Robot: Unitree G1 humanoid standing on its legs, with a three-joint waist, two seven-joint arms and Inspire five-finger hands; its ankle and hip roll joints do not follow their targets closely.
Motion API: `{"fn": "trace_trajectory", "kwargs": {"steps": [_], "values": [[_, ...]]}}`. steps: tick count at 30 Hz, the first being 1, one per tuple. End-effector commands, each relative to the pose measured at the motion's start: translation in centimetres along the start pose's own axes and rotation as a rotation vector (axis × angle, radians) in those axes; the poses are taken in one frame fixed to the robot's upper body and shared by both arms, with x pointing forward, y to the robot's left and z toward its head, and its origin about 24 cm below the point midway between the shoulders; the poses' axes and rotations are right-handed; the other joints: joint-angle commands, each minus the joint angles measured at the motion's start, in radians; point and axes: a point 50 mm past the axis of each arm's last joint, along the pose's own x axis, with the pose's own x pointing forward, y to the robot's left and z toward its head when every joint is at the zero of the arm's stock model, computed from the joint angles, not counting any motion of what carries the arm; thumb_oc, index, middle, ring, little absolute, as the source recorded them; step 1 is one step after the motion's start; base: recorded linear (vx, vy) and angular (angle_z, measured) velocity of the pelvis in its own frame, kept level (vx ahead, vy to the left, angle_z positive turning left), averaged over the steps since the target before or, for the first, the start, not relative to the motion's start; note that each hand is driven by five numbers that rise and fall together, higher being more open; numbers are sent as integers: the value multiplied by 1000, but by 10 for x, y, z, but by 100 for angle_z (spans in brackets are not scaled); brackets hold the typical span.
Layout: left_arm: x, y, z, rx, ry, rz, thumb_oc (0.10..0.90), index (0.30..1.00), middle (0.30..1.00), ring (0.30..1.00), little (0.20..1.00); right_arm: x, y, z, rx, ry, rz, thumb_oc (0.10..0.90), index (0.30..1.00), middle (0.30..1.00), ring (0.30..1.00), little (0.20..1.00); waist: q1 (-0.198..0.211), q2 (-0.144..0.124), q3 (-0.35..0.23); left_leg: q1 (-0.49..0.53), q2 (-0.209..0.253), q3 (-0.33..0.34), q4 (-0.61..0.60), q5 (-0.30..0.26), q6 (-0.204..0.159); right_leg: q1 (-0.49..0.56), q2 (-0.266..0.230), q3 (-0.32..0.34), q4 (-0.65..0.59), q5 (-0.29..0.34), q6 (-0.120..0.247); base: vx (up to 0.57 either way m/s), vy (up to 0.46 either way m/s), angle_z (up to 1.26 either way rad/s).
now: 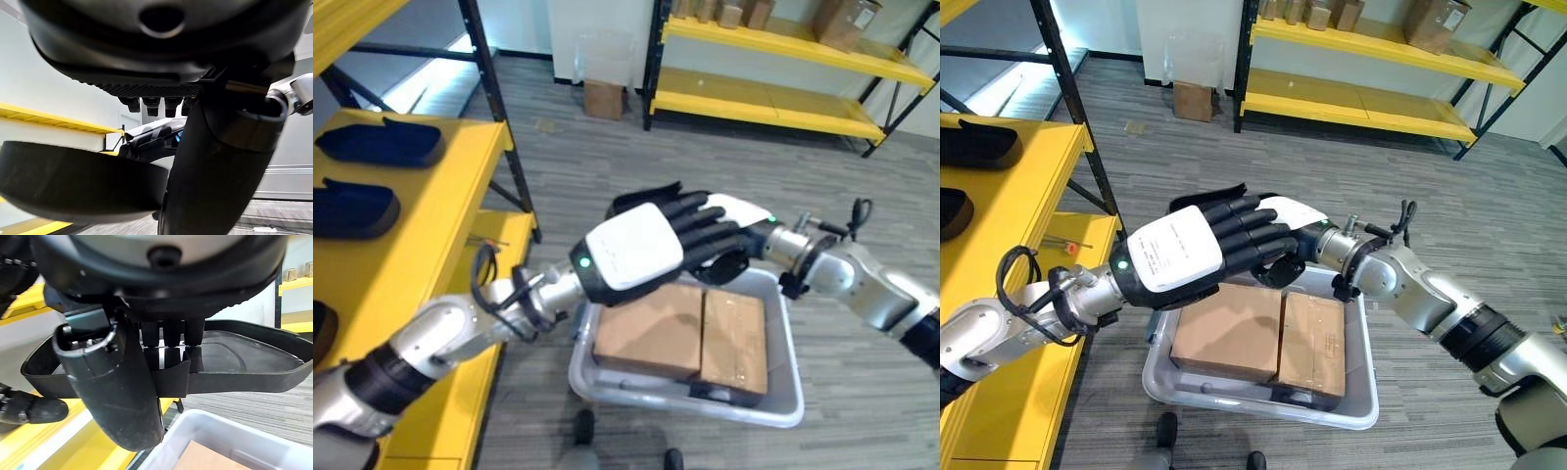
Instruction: Move parts from the plastic box to the shelf.
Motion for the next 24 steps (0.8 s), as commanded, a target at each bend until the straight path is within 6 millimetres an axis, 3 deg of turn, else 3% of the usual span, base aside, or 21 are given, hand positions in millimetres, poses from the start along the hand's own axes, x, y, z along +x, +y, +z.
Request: {"fn": "trace_trajectory", "kwargs": {"steps": [1, 15, 24], "values": [[6, 3, -11, -13, 68, 133, 900, 1000, 1000, 1000, 1000, 10, -52, 11, -63, -60, -202, 400, 300, 300, 300, 300, 8, 25, -177, 94, 102, 48, -10, -102, -52, -51, -12, 26, 64, 21, 16, 0, 0, 0], [-34, 16, -18, 76, 140, 73, 900, 1000, 1000, 1000, 1000, -2, -47, 2, -40, -33, -193, 400, 300, 300, 300, 300, 22, 31, -181, 100, 102, 48, -10, -105, -52, -45, -15, 26, 59, 22, 16, 2, 1, -2], [-38, 21, -18, 111, 127, 47, 900, 1000, 1000, 1000, 1000, -6, -47, -1, -38, -22, -192, 400, 300, 300, 300, 300, 22, 35, -180, 101, 98, 48, -10, -105, -51, -44, -17, 23, 55, 25, 17, 0, 0, 0]]}}
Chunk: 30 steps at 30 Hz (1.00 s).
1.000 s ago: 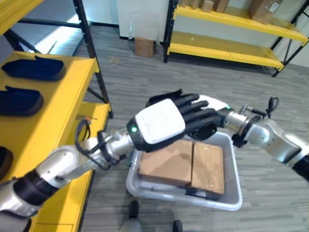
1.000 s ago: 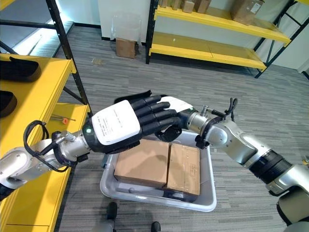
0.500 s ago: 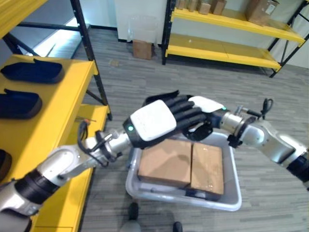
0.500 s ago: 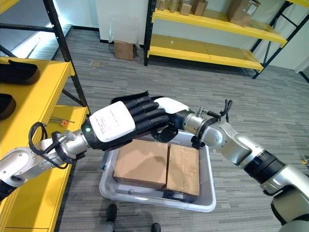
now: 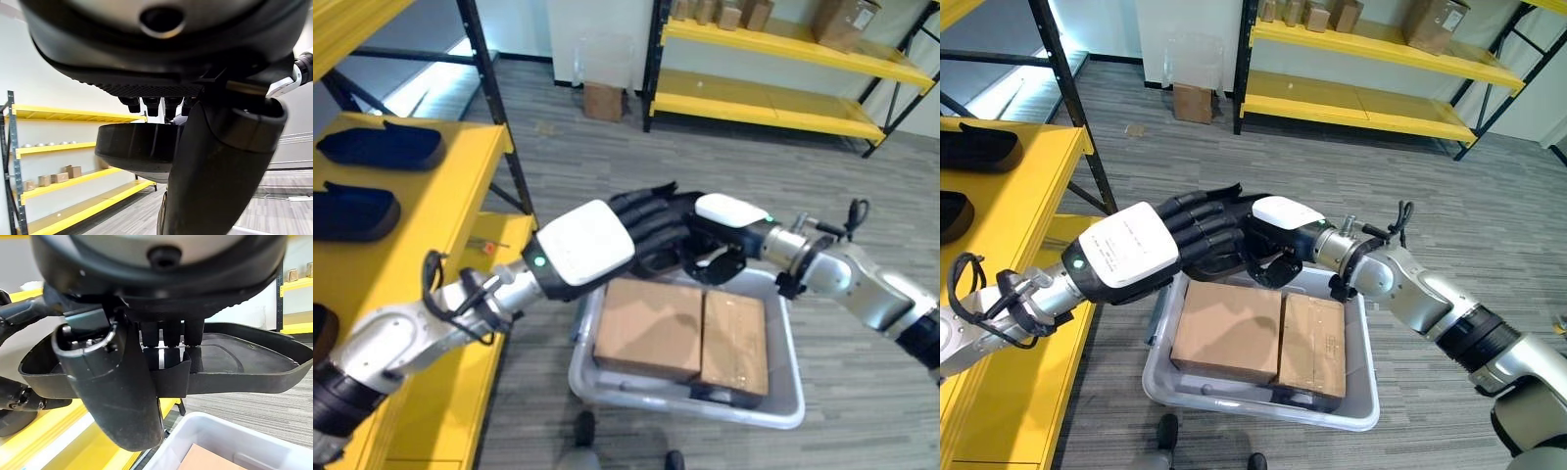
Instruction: Move parts from the plastic box to the shelf.
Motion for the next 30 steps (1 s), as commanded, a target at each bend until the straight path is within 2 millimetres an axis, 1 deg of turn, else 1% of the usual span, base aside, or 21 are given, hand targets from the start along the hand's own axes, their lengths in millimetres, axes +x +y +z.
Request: {"fn": "trace_trajectory", "kwargs": {"steps": [1, 9, 12, 15, 17, 20, 23, 26, 30], "values": [[1, 14, -7, 4, 30, 141, 900, 1000, 1000, 1000, 1000, -4, -45, 1, -38, -29, -185, 400, 300, 300, 300, 300, 7, 31, -177, 95, 93, 37, -10, -95, -45, -41, -12, 7, 55, 26, 17, 0, 0, 0], [6, 12, -8, 17, 19, 134, 900, 1000, 1000, 1000, 1000, -2, -45, 2, -37, -35, -190, 400, 300, 300, 300, 300, 4, 33, -176, 95, 93, 40, -10, -95, -45, -43, -14, 11, 51, 28, 18, 0, 0, 0], [8, 8, -7, 15, 15, 128, 900, 1000, 1000, 1000, 1000, -1, -45, 3, -38, -41, -193, 400, 300, 300, 300, 300, 0, 33, -174, 97, 93, 43, -10, -97, -44, -44, -14, 13, 50, 28, 18, 0, 0, 0], [10, 1, -10, 10, 30, 111, 900, 1000, 1000, 1000, 1000, 2, -45, 5, -36, -48, -198, 400, 300, 300, 300, 300, -3, 33, -173, 99, 94, 46, -10, -97, -44, -45, -14, 16, 52, 27, 17, 0, 0, 0], [10, -11, -15, 13, 64, 71, 900, 1000, 1000, 1000, 1000, 4, -45, 6, -32, -55, -203, 400, 300, 300, 300, 300, -5, 33, -172, 100, 94, 49, -10, -98, -43, -45, -13, 19, 52, 27, 17, 0, 0, 0], [7, -23, -21, 14, 105, 27, 900, 1000, 1000, 1000, 1000, 6, -45, 8, -25, -62, -217, 400, 300, 300, 300, 300, -6, 34, -171, 99, 94, 51, -10, -99, -43, -47, -14, 21, 51, 28, 16, 4, 2, -2], [6, -31, -24, 12, 127, 1, 900, 1000, 1000, 1000, 1000, 8, -44, 9, -18, -67, -220, 400, 300, 300, 300, 300, -9, 35, -170, 100, 93, 53, -10, -99, -42, -47, -14, 23, 50, 28, 16, 8, 2, -2], [6, -34, -25, 11, 136, -10, 900, 1000, 1000, 1000, 1000, 9, -44, 9, -17, -65, -220, 400, 300, 300, 300, 300, -9, 35, -169, 100, 94, 55, -10, -99, -42, -48, -14, 25, 50, 27, 16, 0, 0, 0], [10, -43, -26, 6, 145, -25, 900, 1000, 1000, 1000, 1000, 13, -46, 12, -15, -83, -230, 400, 300, 300, 300, 300, -13, 37, -168, 101, 93, 57, -10, -100, -41, -50, -14, 27, 51, 26, 16, 0, 0, 0]]}}
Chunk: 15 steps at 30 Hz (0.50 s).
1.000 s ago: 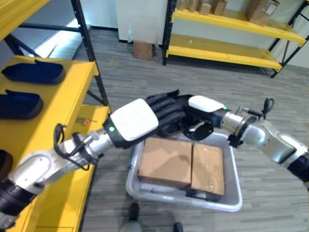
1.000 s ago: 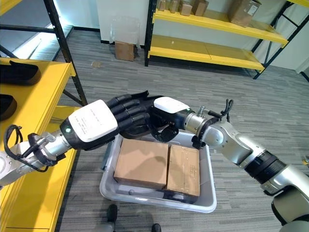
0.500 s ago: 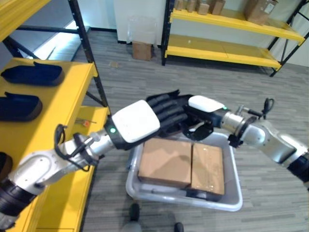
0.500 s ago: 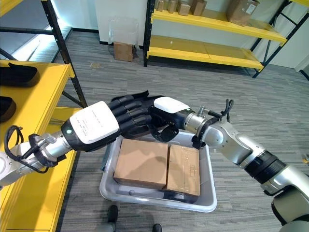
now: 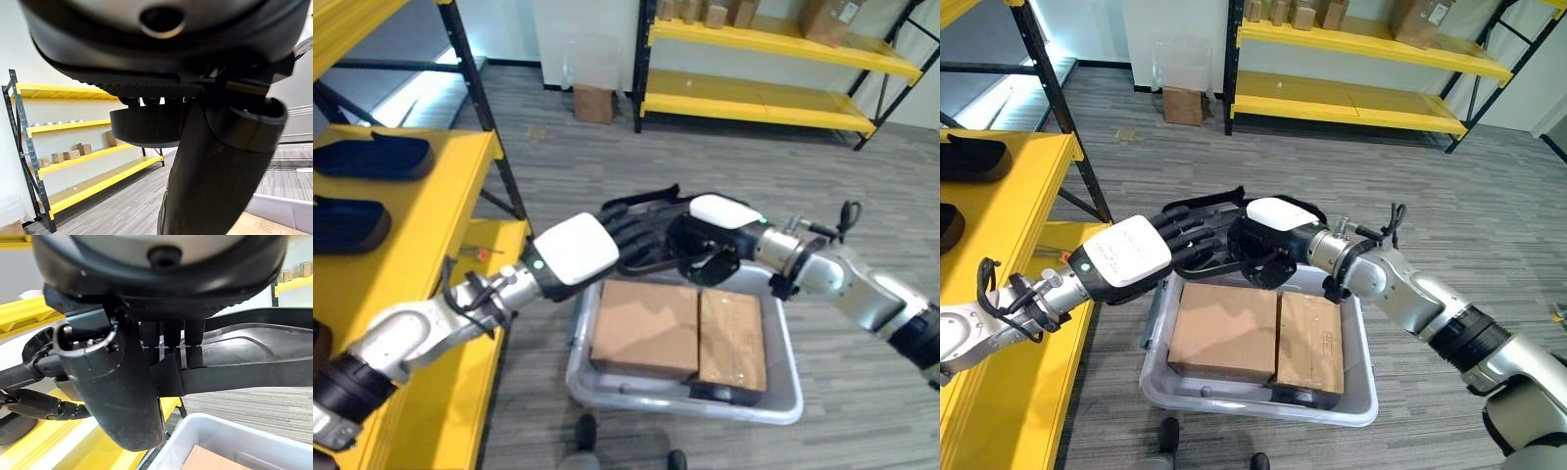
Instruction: Move parts from the plastic box to the shelf.
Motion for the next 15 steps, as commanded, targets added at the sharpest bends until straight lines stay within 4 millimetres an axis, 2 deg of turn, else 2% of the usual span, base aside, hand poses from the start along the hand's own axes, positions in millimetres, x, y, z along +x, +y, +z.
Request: {"fn": "trace_trajectory", "kwargs": {"steps": [1, 5, 9, 15], "values": [[17, -2, -8, 3, 52, 106, 900, 1000, 1000, 1000, 1000, 10, -50, 12, -33, -77, -229, 400, 300, 300, 300, 300, 11, 23, -159, 99, 89, 45, -10, -102, -46, -47, -14, 17, 50, 27, 16, 0, 0, 0], [22, -12, -11, -3, 88, 88, 900, 1000, 1000, 1000, 1000, 13, -52, 15, -29, -91, -238, 400, 300, 300, 300, 300, 7, 23, -157, 102, 90, 50, -10, -104, -46, -49, -14, 22, 53, 25, 15, 0, 0, 0], [29, -13, -11, -9, 97, 99, 900, 1000, 1000, 1000, 1000, 16, -51, 18, -21, -105, -236, 400, 300, 300, 300, 300, 3, 23, -156, 105, 91, 52, -10, -106, -45, -48, -13, 26, 53, 23, 14, 21, -3, -5], [61, -2, 3, -35, 44, 218, 900, 1000, 1000, 1000, 1000, 26, -52, 29, -13, -154, -241, 400, 300, 300, 300, 300, -11, 18, -158, 110, 91, 60, -10, -111, -42, -50, -12, 41, 55, 22, 13, 17, 2, -5]]}}
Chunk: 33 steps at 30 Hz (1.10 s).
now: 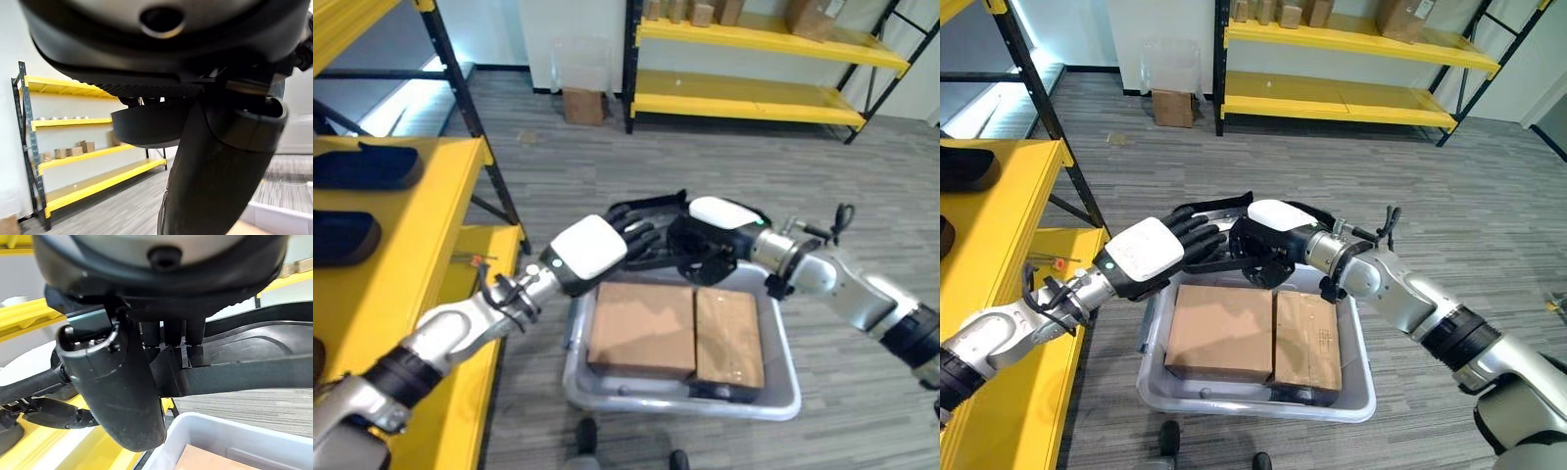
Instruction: Move parts from the plastic box to the shelf.
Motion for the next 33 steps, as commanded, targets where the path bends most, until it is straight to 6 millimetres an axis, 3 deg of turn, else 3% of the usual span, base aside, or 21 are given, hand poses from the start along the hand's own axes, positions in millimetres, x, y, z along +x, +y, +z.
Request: {"fn": "trace_trajectory", "kwargs": {"steps": [1, 2, 3, 9, 18, 25, 33], "values": [[32, 24, -1, 16, -18, 196, 900, 1000, 1000, 1000, 1000, 20, -56, 37, -41, -193, -241, 400, 300, 300, 300, 300, 6, 13, -147, 111, 85, 39, -8, -109, -41, -36, -15, 21, 55, 20, 17, 23, 5, -7], [39, 29, 3, 31, -40, 226, 476, 407, 407, 407, 407, 22, -56, 40, -44, -206, -245, 400, 300, 300, 300, 300, 1, 12, -150, 113, 85, 44, -8, -112, -40, -36, -15, 25, 55, 19, 17, 24, 6, -8], [43, 30, 4, 35, -47, 234, 400, 300, 300, 300, 300, 23, -56, 41, -44, -209, -249, 400, 300, 300, 300, 300, 1, 12, -151, 115, 85, 46, -8, -113, -40, -37, -15, 27, 56, 19, 17, 30, 6, -12], [58, 43, 12, 19, -59, 334, 400, 300, 300, 300, 300, 28, -54, 46, -42, -230, -269, 400, 300, 300, 300, 300, -9, 6, -158, 123, 85, 54, -8, -120, -38, -35, -14, 35, 56, 17, 16, 13, 4, -5], [62, 56, 14, 39, -73, 403, 400, 300, 300, 300, 300, 30, -52, 48, -36, -238, -276, 400, 300, 300, 300, 300, -12, 5, -168, 129, 84, 53, -8, -123, -37, -31, -15, 38, 56, 17, 16, 2, 0, -2], [54, 55, 2, 58, -24, 392, 400, 300, 300, 300, 300, 28, -52, 46, -38, -231, -278, 400, 300, 300, 300, 300, -10, 4, -172, 134, 85, 56, -8, -124, -37, -29, -14, 38, 57, 16, 16, 0, 0, 0], [29, 44, -12, 1, 98, 391, 400, 300, 300, 300, 300, 19, -50, 37, -5, -197, -302, 400, 300, 300, 300, 300, 3, 1, -177, 134, 81, 49, -8, -124, -37, -23, -16, 33, 52, 16, 15, 0, 0, 0]]}}
